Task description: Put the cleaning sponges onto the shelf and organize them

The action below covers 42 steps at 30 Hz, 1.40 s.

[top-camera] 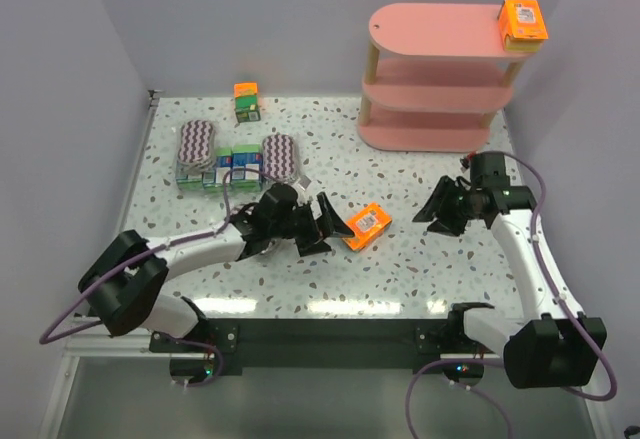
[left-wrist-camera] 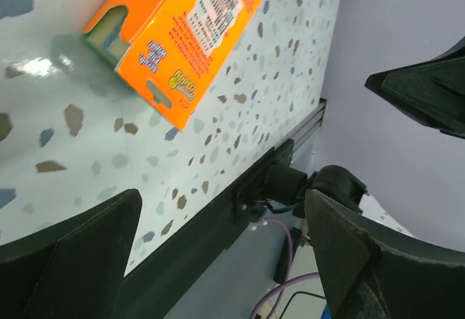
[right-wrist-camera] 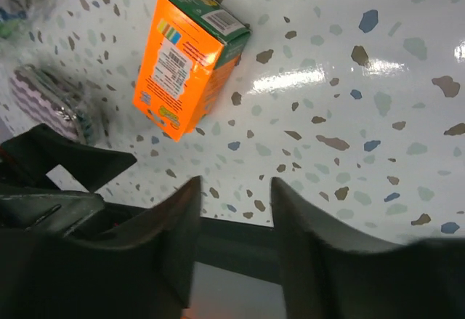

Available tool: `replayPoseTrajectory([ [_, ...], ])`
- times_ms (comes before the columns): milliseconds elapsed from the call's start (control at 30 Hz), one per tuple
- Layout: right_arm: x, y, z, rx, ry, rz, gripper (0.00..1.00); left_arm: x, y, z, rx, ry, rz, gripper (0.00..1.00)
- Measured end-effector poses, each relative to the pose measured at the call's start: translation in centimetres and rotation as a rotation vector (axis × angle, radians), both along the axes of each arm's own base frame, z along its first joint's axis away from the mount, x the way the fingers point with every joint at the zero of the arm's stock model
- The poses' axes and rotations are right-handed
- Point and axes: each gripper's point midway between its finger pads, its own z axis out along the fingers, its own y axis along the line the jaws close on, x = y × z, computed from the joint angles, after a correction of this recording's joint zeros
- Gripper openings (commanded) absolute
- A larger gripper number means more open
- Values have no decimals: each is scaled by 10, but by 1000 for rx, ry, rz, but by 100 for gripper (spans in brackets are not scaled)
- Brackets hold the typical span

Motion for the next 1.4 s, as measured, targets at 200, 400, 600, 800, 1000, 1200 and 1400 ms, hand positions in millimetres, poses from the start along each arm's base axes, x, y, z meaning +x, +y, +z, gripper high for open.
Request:
replayPoseTrajectory([
  [200, -10, 6, -26, -42, 91, 40, 0, 18, 26, 9, 136, -73, 14, 28],
  [400, -13, 26, -51, -102, 165, 83, 0, 123, 31, 17, 289, -250, 28, 10],
  [600, 8, 29, -86, -177, 217, 39, 0, 161, 11, -21, 397, -324, -124, 1],
  [800, 30, 38, -122, -192, 262, 42, 0, 110, 13, -85, 466, -221, -303, 0],
  [1000, 62, 78, -118, -113, 185, 121, 0, 48, 5, -94, 420, -193, -415, 0],
  [1200, 98, 120, -110, -27, 125, 198, 0, 16, 4, -88, 371, -176, -437, 0],
  [1400, 103, 113, -108, -69, 127, 178, 35, 14, 6, -87, 377, -170, -404, 0],
])
